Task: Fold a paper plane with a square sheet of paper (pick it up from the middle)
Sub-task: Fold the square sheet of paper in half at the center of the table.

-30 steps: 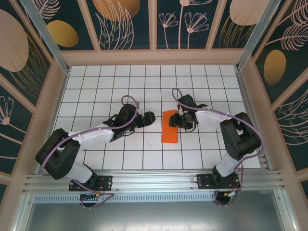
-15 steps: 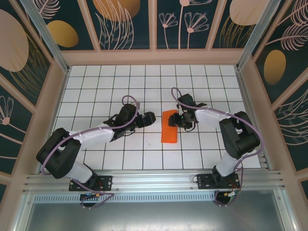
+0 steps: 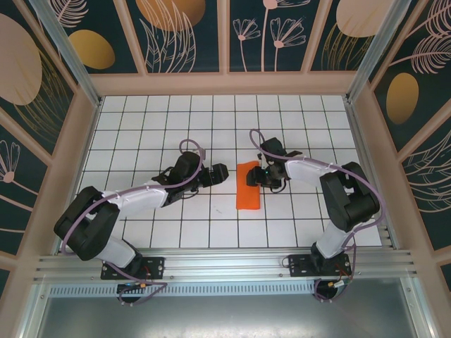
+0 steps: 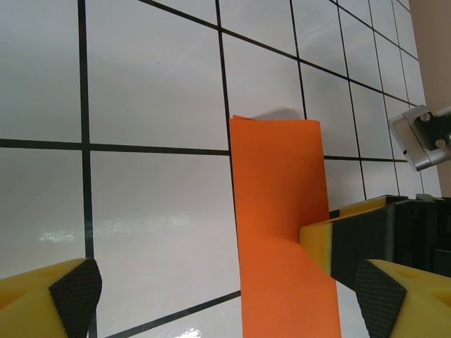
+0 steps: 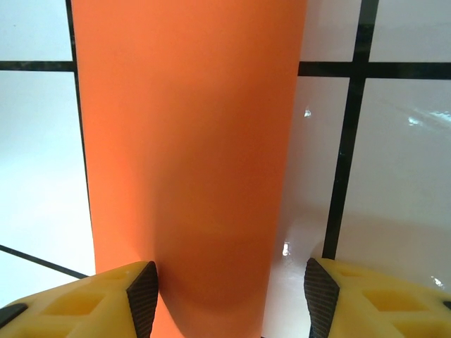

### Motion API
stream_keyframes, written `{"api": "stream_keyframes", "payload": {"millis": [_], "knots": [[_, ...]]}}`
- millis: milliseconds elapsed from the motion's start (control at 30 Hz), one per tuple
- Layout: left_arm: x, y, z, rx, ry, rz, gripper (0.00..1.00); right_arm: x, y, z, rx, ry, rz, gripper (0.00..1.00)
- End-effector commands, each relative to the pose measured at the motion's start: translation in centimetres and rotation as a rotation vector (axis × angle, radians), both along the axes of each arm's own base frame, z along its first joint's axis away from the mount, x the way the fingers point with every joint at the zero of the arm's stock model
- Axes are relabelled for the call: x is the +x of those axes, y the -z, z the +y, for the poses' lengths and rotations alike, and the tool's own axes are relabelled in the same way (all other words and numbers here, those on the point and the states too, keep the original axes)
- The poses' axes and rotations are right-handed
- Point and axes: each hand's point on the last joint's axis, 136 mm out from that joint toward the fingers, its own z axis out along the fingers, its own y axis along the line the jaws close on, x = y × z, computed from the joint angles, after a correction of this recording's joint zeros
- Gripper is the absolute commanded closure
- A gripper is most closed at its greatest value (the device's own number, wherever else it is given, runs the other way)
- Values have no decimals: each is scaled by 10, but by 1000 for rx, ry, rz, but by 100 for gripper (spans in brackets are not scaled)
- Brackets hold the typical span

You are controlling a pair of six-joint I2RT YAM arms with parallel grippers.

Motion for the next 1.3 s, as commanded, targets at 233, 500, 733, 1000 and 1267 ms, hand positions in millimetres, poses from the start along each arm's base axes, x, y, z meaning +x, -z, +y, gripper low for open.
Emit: {"api": "stream_keyframes", "payload": {"millis": [233,500,733,1000,1267], "knots": [[9,-10,-8,-36,8,-18,7,4,7,-11,-55,40,22,41],[9,-11,-11,-42,14,-17,8,4,9,-13,-64,43,24,40],[8,-12,-13,-63,22,-24,10,3,12,-14,-67,60,28,40],[7,-11,-18,-81,40,-9,19,1,15,-14,-67,46,41,40],[7,-7,-28,-107,68,16,34,-2,20,-17,-91,54,50,41]]}}
